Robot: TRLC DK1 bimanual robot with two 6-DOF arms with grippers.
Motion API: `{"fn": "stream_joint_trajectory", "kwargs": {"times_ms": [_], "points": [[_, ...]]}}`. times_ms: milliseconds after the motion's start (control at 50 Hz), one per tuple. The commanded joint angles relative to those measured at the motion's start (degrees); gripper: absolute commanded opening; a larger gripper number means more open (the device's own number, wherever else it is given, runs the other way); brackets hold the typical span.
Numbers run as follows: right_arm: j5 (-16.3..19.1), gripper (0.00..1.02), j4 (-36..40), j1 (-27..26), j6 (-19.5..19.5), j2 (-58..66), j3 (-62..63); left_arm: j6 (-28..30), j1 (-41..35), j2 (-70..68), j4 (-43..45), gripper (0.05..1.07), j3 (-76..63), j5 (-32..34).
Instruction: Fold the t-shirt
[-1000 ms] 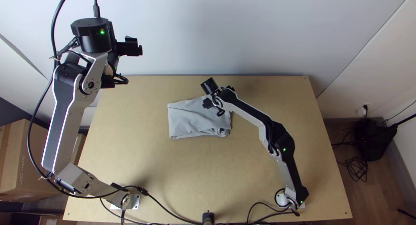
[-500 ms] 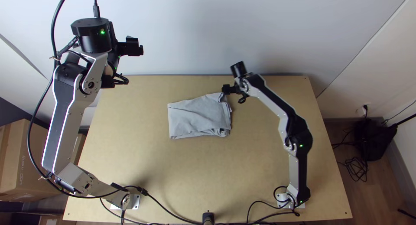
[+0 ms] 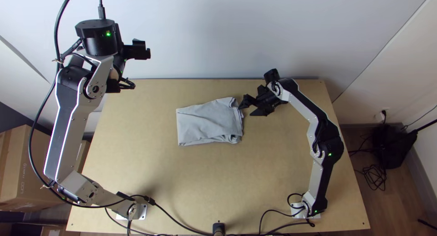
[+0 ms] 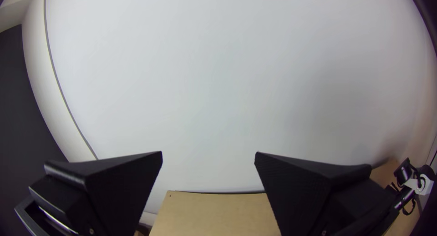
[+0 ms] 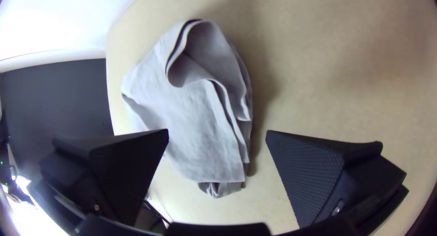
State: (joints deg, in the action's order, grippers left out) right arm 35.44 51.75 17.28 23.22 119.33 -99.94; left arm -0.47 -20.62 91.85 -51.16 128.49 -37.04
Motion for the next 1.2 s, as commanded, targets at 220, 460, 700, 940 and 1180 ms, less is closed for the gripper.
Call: {"fn": "stream_joint_trajectory", "kwargs": {"times_ms": [220,460,700,940,1180], "points": [[1.39,0.98,0.28,3.99,-5.47,6.00,0.18,-0.41,0.23,-1.68,-0.52,1.03,-0.61,-0.05],[1.39,0.98,0.37,8.74,-5.03,11.45,-5.79,0.21,0.93,-1.59,-0.52,1.03,-0.43,-0.14],[1.21,0.32,1.52,12.34,-4.50,15.50,-11.68,0.65,1.81,-2.12,-0.88,1.03,-0.43,-0.14],[1.12,0.02,-0.42,5.93,-4.06,14.00,-11.15,0.73,2.87,-2.47,-1.14,1.03,-0.43,-0.14],[1.30,0.02,-0.77,-7.52,-6.26,9.87,-8.69,0.73,3.31,-2.47,-1.14,1.03,-0.43,-0.05]]}}
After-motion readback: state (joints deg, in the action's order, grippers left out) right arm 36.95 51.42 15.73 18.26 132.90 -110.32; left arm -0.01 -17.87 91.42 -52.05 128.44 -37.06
